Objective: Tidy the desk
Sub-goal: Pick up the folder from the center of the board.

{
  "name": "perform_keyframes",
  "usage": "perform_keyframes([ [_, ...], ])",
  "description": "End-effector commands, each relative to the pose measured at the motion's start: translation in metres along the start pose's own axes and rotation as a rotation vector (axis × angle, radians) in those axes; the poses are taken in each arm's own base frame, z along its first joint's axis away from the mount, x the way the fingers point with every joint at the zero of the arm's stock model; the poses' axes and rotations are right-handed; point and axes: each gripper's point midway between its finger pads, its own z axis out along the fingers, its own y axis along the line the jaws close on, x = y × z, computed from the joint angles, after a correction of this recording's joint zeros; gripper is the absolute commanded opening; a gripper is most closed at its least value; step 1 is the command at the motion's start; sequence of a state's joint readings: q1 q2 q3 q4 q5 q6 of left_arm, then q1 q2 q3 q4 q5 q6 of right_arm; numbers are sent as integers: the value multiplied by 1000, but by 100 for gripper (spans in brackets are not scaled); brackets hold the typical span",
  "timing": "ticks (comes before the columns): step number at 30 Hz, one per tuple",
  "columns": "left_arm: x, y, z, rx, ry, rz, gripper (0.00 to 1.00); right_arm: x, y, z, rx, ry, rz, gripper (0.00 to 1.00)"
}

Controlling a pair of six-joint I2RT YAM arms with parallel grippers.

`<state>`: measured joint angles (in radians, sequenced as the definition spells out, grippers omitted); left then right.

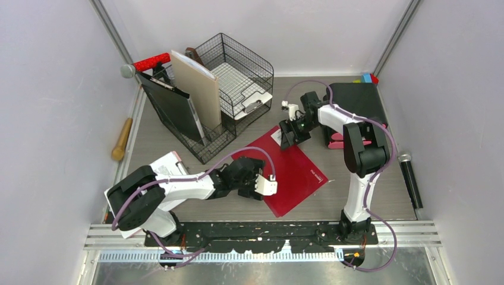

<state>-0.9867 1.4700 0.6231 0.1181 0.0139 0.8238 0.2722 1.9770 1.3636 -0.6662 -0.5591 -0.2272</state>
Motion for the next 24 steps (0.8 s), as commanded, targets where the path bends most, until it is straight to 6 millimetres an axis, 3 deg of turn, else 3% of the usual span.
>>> perform_keyframes([
  [1,34,-15,8,8,123,32,100,19,44,2,-201,97,69,75],
  [10,36,-14,5,-8,134,34,100,13,76,-29,-274,72,72,61],
  [24,40,-12,3,-24,157,18,100,31,112,-56,-360,102,48,47],
])
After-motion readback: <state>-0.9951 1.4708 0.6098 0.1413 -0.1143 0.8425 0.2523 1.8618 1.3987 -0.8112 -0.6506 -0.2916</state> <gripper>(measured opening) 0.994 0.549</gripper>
